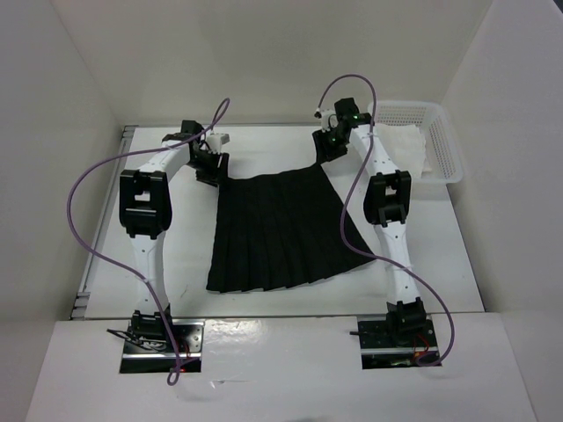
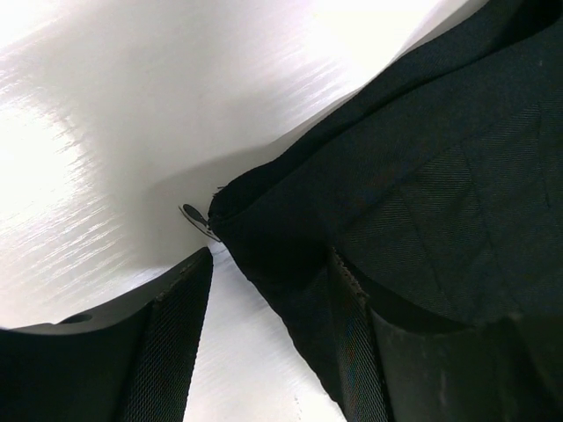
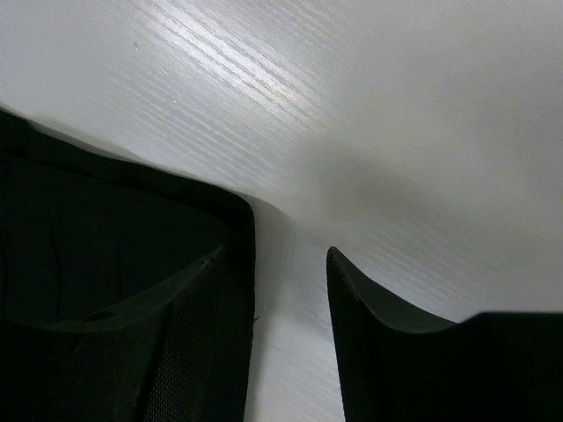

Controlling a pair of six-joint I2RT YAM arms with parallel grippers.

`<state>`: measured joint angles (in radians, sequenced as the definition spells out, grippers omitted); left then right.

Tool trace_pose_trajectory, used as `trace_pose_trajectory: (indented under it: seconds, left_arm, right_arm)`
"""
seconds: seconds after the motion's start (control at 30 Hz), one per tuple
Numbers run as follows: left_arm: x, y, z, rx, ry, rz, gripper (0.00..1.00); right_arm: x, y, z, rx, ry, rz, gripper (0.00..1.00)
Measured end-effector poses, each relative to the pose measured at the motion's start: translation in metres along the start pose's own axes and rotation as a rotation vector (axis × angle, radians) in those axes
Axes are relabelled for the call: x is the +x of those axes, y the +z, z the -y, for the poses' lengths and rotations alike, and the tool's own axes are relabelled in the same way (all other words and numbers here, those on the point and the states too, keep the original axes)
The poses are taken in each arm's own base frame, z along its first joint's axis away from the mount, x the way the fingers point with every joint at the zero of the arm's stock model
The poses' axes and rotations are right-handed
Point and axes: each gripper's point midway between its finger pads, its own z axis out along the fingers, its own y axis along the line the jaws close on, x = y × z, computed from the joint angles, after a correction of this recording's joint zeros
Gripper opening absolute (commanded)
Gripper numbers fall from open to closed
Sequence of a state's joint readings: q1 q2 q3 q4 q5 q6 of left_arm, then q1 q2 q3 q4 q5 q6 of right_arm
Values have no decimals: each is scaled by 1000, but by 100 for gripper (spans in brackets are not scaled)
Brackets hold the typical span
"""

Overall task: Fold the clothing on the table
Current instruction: Fold the skirt

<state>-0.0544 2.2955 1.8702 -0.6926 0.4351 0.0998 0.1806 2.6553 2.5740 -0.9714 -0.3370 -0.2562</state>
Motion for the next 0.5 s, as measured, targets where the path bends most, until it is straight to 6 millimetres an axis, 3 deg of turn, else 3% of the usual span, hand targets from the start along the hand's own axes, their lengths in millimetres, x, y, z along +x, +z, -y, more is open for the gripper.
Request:
trace_pose_trajectory:
  seconds: [0.5]
  left_arm:
    - [2, -1, 4, 18, -2, -12, 60]
  right_arm:
    - [11, 16, -5, -39, -14, -32, 37]
